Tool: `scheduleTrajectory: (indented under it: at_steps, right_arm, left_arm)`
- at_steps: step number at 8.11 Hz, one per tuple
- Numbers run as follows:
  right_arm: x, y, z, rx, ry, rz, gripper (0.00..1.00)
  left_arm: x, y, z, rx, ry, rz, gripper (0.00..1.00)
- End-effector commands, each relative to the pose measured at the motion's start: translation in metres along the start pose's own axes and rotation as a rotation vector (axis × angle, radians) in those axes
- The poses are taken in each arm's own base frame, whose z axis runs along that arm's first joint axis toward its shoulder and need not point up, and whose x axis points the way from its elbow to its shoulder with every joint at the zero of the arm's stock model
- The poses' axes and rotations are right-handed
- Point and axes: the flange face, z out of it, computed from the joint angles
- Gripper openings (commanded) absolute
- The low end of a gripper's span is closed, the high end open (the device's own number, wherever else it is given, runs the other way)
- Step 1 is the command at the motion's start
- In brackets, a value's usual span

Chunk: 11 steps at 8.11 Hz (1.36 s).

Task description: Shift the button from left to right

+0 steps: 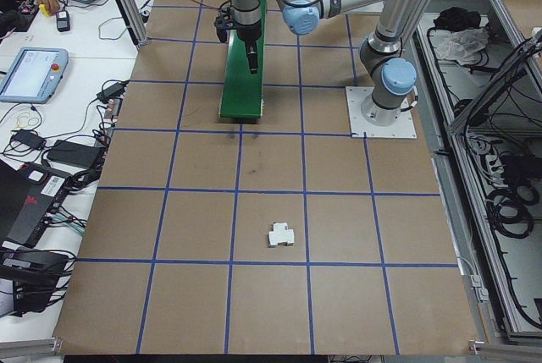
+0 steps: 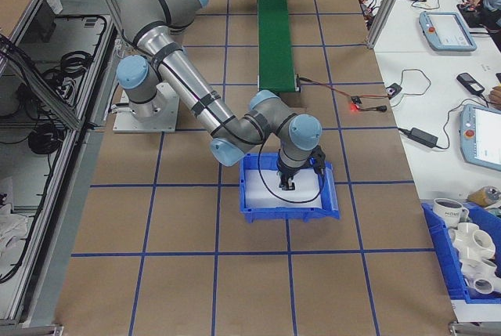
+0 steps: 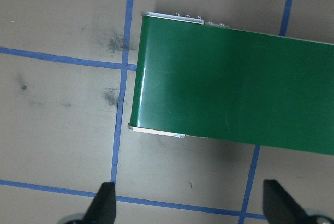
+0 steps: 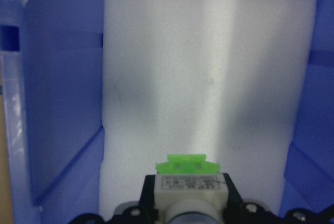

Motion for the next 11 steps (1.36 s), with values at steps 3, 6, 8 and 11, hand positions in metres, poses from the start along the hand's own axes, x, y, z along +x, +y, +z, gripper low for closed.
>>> scheduleTrajectory:
  at_steps: [3, 6, 8, 11]
  right_arm:
    - [0.001, -0.003, 0.040, -0.016, -0.017, -0.004, 0.02]
    - [-0.001, -0.002, 0.056, -0.012, -0.012, -0.012, 0.22]
    - [-0.001, -0.001, 0.057, -0.011, -0.014, -0.019, 0.52]
    - [0.002, 0.001, 0.040, 0.013, 0.026, -0.049, 0.86]
  left_arm:
    - [-0.003, 0.001, -0.002, 0.005, 0.001, -0.005, 1.00]
    - [-0.005, 0.000, -0.004, 0.006, -0.001, -0.009, 1.00]
    - [-0.004, 0.000, -0.002, 0.003, -0.001, -0.008, 1.00]
    - [0.001, 0.000, -0.003, 0.000, -0.001, 0.005, 1.00]
